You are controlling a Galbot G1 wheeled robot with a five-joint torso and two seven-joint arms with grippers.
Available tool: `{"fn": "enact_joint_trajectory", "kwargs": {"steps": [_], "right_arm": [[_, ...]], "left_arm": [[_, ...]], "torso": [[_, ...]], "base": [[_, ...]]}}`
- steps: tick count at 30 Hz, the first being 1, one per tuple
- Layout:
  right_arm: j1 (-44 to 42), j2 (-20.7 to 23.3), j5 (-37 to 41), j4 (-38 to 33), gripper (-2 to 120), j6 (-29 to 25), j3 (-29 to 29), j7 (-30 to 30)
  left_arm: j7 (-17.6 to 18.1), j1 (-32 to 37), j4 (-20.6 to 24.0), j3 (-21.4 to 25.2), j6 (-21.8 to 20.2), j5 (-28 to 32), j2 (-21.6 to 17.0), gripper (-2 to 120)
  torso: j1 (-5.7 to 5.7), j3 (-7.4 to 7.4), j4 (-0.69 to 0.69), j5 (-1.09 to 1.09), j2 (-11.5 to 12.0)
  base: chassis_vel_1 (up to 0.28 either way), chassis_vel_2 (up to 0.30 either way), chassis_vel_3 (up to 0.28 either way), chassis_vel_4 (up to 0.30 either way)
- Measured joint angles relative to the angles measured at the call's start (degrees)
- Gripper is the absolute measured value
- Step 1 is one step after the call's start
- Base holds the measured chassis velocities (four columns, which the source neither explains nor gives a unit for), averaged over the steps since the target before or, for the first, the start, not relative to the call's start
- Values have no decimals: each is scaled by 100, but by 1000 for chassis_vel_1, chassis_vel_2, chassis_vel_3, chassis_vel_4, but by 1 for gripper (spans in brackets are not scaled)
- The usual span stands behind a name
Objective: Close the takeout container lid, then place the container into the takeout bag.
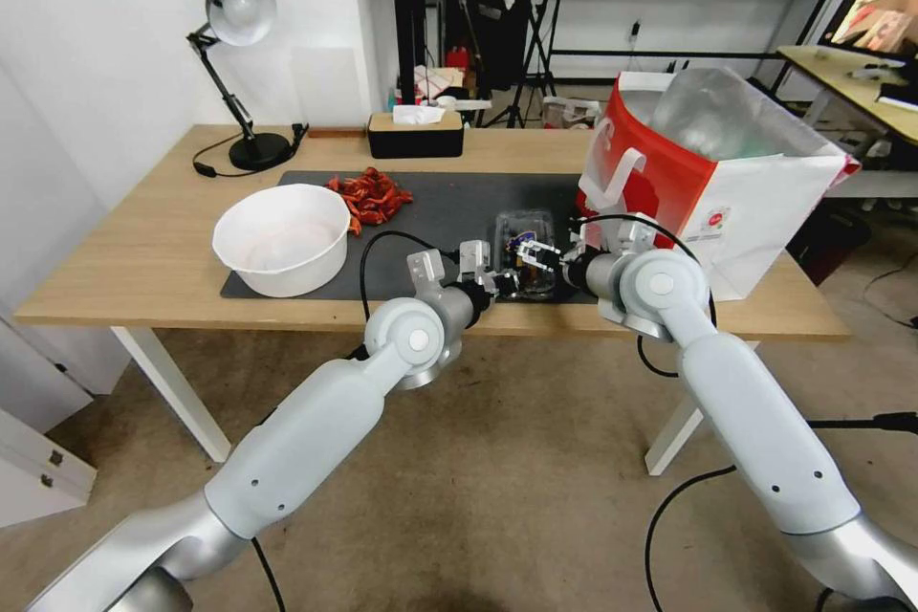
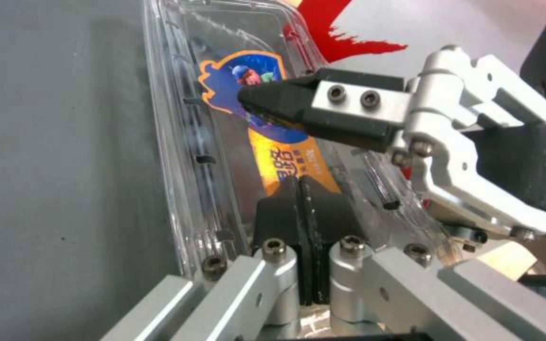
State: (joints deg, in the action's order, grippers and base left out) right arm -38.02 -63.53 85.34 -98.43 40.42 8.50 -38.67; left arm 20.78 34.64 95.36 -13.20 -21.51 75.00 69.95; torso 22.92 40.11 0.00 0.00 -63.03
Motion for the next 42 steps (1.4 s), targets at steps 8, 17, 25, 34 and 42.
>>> {"fn": "enact_joint_trajectory", "kwargs": {"steps": [8, 17, 25, 34, 42], "right_arm": [[58, -27, 66, 28, 92, 13, -44, 1], [45, -27, 63, 29, 69, 13, -46, 9], [37, -9, 64, 23, 42, 13, -33, 9], [55, 9, 94, 29, 7, 1, -15, -22], [61, 21, 94, 34, 0, -17, 4, -21]], "left_arm": [[3, -1, 20, -1, 1, 4, -25, 0], [4, 13, 30, 4, 3, 4, -11, 0], [4, 12, 48, 11, 6, 4, -46, 0], [-1, 41, 67, 37, 11, 4, -99, 0], [-12, 93, 278, 136, 35, 2, -280, 0]], "torso": [[0, 0, 0, 0, 0], [0, 0, 0, 0, 0], [0, 0, 0, 0, 0], [0, -1, 1, 0, 0], [-1, -1, 0, -1, 0]], "base": [[0, 0, 0, 0], [0, 0, 0, 0], [0, 0, 0, 0], [0, 0, 0, 0], [0, 0, 0, 0]]}}
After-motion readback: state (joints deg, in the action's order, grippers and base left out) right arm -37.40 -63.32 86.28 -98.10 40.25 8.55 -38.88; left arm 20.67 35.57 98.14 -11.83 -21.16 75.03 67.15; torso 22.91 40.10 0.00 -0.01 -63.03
